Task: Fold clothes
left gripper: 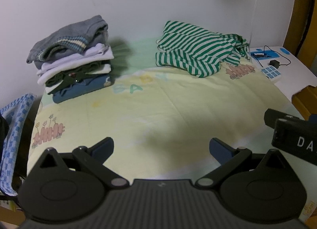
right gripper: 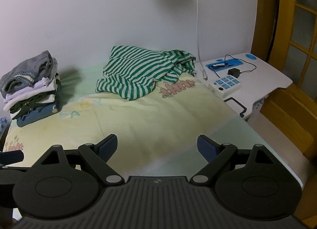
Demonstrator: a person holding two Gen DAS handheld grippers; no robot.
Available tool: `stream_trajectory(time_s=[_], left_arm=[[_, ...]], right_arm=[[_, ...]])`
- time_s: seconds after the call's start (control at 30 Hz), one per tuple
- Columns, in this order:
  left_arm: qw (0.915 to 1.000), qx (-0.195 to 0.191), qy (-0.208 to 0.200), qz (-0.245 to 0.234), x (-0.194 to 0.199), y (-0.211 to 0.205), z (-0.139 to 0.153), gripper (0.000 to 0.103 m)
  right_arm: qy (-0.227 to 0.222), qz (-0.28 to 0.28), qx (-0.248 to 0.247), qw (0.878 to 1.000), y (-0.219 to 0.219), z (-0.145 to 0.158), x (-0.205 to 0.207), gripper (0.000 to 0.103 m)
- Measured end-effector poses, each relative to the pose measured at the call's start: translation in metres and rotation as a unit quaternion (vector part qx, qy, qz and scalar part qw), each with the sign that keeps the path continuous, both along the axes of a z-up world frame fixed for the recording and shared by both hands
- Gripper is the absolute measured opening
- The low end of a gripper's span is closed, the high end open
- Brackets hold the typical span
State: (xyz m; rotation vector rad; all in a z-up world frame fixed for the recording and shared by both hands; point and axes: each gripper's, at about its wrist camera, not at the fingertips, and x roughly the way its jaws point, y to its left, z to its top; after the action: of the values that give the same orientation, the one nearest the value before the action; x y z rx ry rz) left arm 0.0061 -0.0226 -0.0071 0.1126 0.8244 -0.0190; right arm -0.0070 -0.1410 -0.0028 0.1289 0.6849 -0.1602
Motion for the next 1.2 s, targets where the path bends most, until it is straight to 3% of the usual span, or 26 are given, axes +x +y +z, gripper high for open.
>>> stream_trajectory(time_s=[1.2], left_arm=[[0.9993, -0.011, 0.012, -0.032, 0.022, 0.003, 0.010, 0.103]], right_arm=[[0.005, -0.004, -0.003, 1.000, 0.009, -0.001, 0.015, 0.090]])
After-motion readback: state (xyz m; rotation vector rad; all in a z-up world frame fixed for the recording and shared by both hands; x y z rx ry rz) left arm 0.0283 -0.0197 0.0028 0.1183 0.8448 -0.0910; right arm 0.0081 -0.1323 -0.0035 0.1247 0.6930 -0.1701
